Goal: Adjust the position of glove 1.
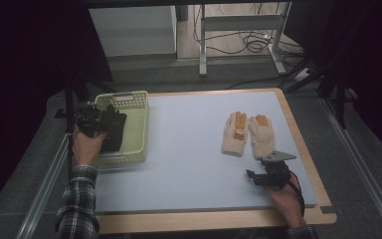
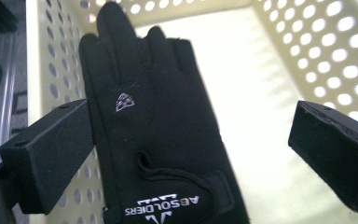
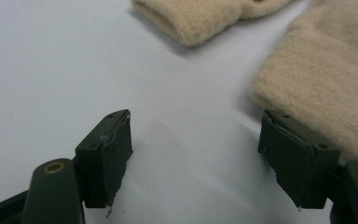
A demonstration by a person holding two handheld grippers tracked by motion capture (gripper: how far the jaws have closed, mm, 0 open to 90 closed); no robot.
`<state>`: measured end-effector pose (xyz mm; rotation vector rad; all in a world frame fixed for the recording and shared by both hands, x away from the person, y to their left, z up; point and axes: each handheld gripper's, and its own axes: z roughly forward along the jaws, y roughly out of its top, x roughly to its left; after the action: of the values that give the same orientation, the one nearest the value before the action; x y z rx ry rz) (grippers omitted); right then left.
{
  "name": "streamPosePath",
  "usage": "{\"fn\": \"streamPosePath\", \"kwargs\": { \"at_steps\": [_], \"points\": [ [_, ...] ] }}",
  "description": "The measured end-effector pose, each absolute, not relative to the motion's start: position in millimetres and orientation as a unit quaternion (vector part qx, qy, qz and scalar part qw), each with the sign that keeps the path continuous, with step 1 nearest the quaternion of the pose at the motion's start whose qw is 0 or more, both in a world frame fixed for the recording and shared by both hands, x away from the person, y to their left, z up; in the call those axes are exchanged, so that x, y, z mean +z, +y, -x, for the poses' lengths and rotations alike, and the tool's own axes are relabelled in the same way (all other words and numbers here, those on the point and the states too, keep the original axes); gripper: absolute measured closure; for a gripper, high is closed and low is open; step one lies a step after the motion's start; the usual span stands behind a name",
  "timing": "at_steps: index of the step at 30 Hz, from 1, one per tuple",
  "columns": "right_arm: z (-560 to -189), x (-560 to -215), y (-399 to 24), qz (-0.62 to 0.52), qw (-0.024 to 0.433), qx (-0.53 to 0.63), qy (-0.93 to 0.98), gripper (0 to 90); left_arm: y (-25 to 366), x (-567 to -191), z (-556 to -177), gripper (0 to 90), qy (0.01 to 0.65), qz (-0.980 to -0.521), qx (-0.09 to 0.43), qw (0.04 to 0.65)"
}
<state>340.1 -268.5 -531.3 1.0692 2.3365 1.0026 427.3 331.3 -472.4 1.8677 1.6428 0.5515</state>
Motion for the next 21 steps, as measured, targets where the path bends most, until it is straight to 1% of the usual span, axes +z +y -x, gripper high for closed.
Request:
{"fn": "streamPosePath", "kwargs": {
  "at_steps": [2, 7, 12, 21],
  "points": [
    [-340.1, -531.3, -268.5, -0.381, 0.191, 0.357, 0.832, 25.1, 329.7, -468.2, -421.7, 0.2, 0.609, -0.701, 0.211, 0.305],
    [-340.0, -531.3, -268.5, -0.381, 0.191, 0.357, 0.832, 25.1, 328.8, -464.0, -414.5, 0.0, 0.599, -0.706, 0.216, 0.309],
    [-340.0, -531.3, -268.4, -0.381, 0.191, 0.357, 0.832, 25.1, 328.2, -459.6, -404.2, 0.0, 0.589, -0.706, 0.221, 0.326],
    [-339.9, -531.3, -268.3, -0.381, 0.191, 0.357, 0.831, 25.0, 323.5, -455.5, -394.1, 0.0, 0.578, -0.710, 0.225, 0.333]
  ]
}}
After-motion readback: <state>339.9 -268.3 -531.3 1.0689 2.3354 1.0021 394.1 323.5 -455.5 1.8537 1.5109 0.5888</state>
